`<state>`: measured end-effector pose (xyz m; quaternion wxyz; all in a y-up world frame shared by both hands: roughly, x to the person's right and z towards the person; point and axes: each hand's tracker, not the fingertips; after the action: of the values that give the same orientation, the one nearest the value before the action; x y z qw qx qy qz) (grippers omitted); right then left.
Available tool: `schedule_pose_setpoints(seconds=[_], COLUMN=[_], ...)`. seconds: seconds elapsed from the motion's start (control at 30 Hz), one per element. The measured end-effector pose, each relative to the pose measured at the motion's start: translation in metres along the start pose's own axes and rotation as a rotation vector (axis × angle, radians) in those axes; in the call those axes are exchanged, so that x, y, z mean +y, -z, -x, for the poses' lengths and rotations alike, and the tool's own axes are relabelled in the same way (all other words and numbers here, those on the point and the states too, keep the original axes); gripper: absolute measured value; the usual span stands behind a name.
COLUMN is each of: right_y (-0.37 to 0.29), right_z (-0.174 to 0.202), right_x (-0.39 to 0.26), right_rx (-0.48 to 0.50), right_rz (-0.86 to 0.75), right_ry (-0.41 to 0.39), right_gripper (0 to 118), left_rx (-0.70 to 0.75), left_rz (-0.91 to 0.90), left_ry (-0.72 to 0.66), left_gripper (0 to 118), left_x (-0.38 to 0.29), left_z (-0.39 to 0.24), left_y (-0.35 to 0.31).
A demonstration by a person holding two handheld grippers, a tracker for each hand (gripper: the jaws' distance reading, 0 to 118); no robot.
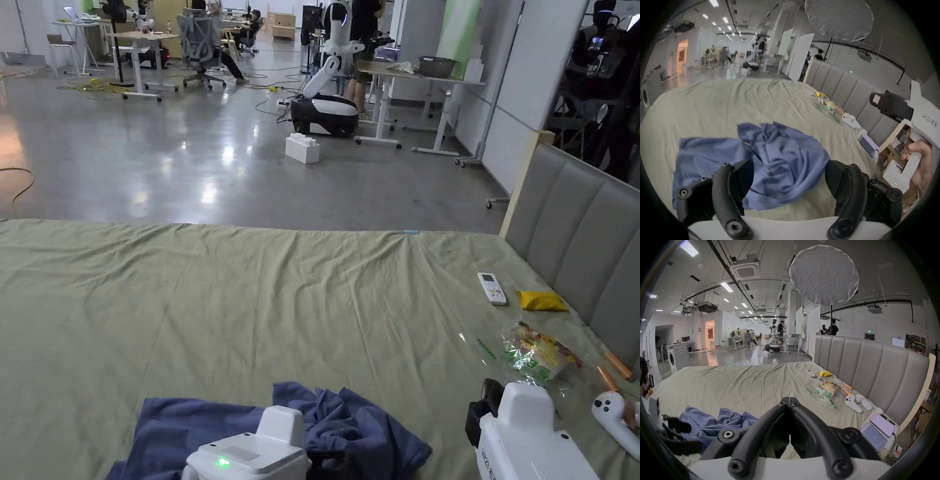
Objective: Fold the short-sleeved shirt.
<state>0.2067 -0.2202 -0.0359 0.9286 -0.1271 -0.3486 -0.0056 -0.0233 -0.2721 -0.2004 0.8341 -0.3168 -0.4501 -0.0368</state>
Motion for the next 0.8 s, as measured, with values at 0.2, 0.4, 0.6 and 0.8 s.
schedule_pose_setpoints(seconds=[0.2, 0.4, 0.6, 0.8], right_y=[-0.005, -0.008, -0.008, -0.007], right_z=[0.024, 0.049, 0.069, 0.084], right_x=[0.014, 0.029, 0.037, 0.042], right_rx=[0.043, 0.078, 0.106, 0.127], right_rz=[-0.051, -0.100, -0.127, -0.153], right_ry=[-0.047, -0.047, -0.032, -0.041], right_gripper=[0, 0, 0, 0], left_rx=[0.203, 0.454, 0.580, 0.606], left_rz=[-0.284, -0.461, -0.542, -0.500], left_ry=[-0.029, 0.046, 0.038, -0.003], left_gripper=[88, 22, 2, 1], left_x=[0.016, 0.042, 0.053, 0.045], left_z=[0.017, 0.082, 0.118, 0.120], left_y=[-0.017, -0.109, -0.138, -0.143])
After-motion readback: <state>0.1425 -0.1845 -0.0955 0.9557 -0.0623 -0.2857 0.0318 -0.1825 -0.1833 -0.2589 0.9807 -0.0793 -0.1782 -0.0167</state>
